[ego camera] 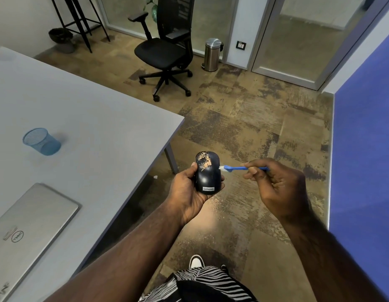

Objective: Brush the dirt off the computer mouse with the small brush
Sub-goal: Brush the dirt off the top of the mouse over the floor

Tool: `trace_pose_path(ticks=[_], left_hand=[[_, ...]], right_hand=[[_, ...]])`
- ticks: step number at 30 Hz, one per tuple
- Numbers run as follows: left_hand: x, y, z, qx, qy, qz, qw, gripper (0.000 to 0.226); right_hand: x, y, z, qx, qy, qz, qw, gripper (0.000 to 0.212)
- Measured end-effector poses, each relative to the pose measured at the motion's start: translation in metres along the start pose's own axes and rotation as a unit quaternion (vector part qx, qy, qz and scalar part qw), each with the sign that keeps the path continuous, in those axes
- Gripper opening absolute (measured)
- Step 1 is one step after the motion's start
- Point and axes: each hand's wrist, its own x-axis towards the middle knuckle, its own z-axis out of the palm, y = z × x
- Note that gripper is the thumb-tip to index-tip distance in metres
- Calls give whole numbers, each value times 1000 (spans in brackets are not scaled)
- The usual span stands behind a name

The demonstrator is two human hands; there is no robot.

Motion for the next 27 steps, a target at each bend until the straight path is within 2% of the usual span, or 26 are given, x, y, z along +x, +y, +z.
trace_pose_path(ticks=[4, 7, 9, 13, 20, 24, 27], left_hand=[[-1, -2, 2, 10, 8, 4, 1000, 40], [-3, -4, 0, 29, 7, -1, 1000, 45], [-4, -6, 1, 39, 4, -6, 999, 47], [-4, -7, 3, 44, 10, 0, 999, 47], [-7, -6, 5, 43, 9, -7, 999, 47], [-4, -7, 6, 61, 15, 5, 998, 46], [-4, -8, 6, 65, 16, 11, 998, 44]], right_hand=[[3, -4, 4, 5, -11, 1, 1000, 13], [11, -4, 8, -44, 19, 6, 999, 12], [14, -4, 8, -25, 33, 19, 999, 11], [15, -8, 12, -20, 7, 11, 1000, 11], [25, -9, 10, -36, 51, 42, 997, 10], [23, -20, 13, 13, 16, 18, 1000, 12], [20, -23, 20, -27, -6, 8, 1000, 15]])
